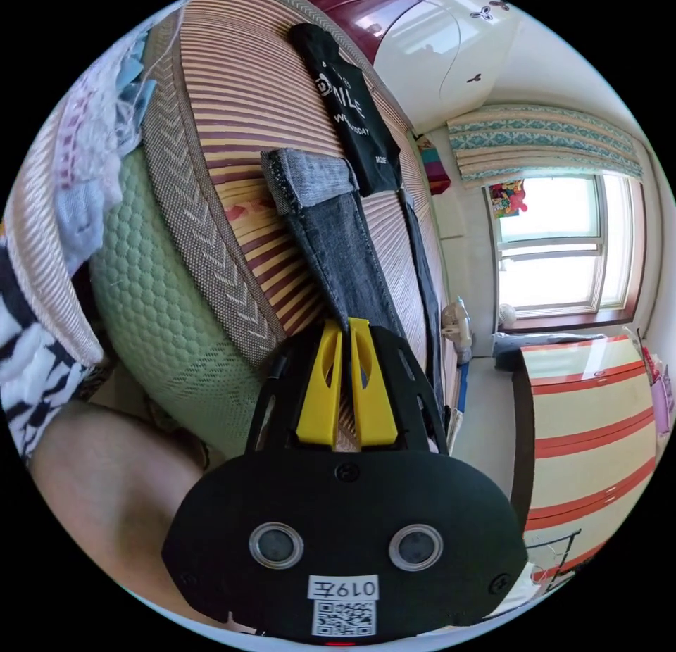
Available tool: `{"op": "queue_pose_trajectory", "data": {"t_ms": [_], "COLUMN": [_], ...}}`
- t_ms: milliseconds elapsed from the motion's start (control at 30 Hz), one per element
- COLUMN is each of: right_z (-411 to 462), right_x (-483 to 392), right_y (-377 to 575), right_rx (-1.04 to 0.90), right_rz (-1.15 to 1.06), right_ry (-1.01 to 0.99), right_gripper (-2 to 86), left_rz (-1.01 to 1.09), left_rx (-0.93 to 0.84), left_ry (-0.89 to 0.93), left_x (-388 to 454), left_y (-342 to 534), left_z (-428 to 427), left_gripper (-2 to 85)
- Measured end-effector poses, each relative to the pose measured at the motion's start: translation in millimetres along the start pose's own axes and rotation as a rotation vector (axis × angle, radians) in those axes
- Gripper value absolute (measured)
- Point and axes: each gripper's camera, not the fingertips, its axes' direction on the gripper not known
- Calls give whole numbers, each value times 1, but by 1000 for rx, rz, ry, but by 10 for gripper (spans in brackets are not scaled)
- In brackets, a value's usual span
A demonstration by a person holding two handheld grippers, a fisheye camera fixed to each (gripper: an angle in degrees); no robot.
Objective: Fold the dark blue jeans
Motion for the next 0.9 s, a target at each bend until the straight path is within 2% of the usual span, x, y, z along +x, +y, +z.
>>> {"op": "queue_pose_trajectory", "data": {"t_ms": [100, 233, 433, 900], "right_z": [7, 16, 30, -10], "right_x": [-5, 1, -18, -77], "right_y": [7, 16, 32, 99], "right_rx": [-8, 2, -36, 42], "right_rz": [-6, 41, -34, -93], "right_ry": [39, -33, 77, -48], "right_gripper": [22, 15, 1, -3], "left_rz": [43, 49, 95, 312], "left_rx": [-41, -67, -68, -67], "left_ry": [-12, 38, 56, 138], "left_x": [7, 9, 21, 108], "left_y": [-1, -2, 3, 6], "left_z": [-1, -2, -8, -69], "left_gripper": [35, 34, 29, 30]}}
